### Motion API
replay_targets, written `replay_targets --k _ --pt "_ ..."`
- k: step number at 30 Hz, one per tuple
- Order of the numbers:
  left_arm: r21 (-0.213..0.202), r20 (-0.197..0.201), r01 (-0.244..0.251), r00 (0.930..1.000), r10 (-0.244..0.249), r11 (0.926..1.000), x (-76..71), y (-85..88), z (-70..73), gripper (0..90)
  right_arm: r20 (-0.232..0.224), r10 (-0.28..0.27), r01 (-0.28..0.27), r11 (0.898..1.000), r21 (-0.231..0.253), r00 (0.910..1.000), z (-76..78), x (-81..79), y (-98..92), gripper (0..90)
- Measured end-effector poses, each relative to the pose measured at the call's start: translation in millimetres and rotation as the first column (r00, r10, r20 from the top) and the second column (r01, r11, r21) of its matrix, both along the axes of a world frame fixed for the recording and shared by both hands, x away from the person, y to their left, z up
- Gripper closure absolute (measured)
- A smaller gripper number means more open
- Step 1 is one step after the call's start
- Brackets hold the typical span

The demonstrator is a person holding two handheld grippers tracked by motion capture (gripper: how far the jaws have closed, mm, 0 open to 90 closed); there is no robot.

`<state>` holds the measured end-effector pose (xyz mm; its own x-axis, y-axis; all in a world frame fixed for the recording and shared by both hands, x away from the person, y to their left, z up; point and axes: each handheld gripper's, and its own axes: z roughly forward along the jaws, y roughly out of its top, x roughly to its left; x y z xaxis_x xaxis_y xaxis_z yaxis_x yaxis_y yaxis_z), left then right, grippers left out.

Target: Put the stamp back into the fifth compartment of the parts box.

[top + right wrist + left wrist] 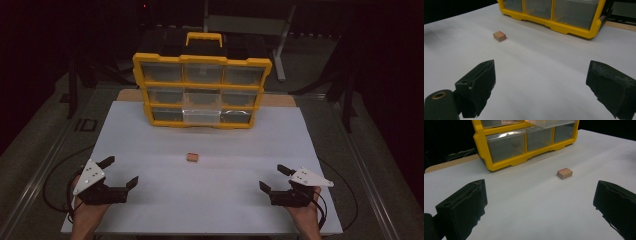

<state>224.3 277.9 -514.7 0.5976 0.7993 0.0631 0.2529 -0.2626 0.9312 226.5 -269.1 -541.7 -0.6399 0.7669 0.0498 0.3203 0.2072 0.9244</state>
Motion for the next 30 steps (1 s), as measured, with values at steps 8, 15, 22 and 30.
replay_targets --k 8,15,22,30 --pt "0.013 0.002 -0.007 1.0000 0.007 0.9999 0.5 1.7 -0.9 0.0 -0.006 0.017 -0.017 0.999 -0.034 0.9998 -3.1 0.7 6.3 8.8" --pt "0.030 -0.023 -0.019 0.9995 0.020 0.9994 1.8 1.7 -0.4 0.0 -0.001 0.018 -0.018 0.999 -0.035 0.9998 -3.9 0.6 8.3 8.8" --pt "0.052 -0.025 -0.014 0.9996 0.016 0.9985 6.7 -1.1 9.1 0.0 0.005 -0.003 0.003 0.999 -0.042 1.0000 -4.5 3.0 7.0 8.8" --pt "0.052 -0.004 -0.003 1.0000 0.004 0.9986 15.1 -6.2 16.5 0.0 0.007 -0.003 0.003 1.000 -0.029 1.0000 -4.7 4.4 7.1 8.8"
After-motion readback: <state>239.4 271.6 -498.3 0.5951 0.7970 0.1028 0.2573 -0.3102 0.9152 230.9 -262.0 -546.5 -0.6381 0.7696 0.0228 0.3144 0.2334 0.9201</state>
